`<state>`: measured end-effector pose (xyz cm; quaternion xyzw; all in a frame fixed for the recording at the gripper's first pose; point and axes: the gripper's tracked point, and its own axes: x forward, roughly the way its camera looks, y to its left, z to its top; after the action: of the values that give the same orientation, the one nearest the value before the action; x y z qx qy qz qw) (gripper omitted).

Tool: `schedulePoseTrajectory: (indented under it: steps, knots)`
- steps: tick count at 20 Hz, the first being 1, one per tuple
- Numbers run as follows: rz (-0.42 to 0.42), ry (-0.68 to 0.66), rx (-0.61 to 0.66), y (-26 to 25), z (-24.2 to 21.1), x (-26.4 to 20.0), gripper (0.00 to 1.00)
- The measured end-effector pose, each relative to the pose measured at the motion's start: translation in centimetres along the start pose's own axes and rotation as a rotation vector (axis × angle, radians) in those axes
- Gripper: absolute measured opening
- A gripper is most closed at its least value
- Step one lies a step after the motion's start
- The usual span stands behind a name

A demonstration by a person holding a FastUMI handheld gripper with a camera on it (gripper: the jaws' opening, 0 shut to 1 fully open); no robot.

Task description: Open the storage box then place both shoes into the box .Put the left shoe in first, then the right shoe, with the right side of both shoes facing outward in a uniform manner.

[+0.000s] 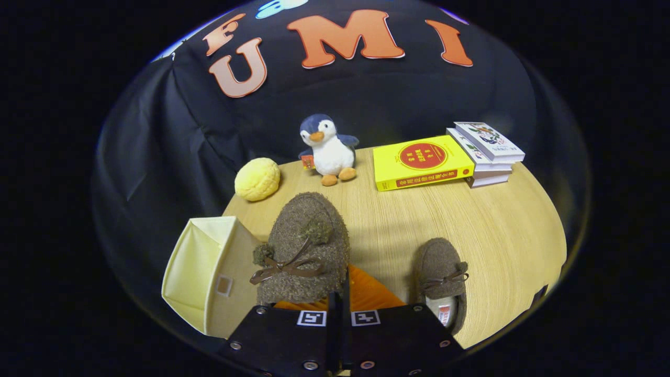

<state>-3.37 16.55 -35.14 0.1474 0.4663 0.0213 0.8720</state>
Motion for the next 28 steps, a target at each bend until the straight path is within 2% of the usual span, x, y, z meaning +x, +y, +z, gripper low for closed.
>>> schedulePoseTrajectory:
  steps: [4,7,10,14,19,28]
  knots:
    - [0.027,0.024,-0.035,4.7,1.8,-1.9,0.03]
    - [0.081,0.048,-0.073,10.2,2.7,-2.4,0.03]
    - [0.154,0.099,-0.078,16.7,2.0,-1.7,0.03]
    - [0.161,0.172,-0.115,22.3,-0.8,0.5,0.03]
    - [0.100,0.287,-0.104,25.2,-5.4,3.7,0.03]
    - [-0.060,0.418,-0.103,25.5,-12.1,11.0,0.03]
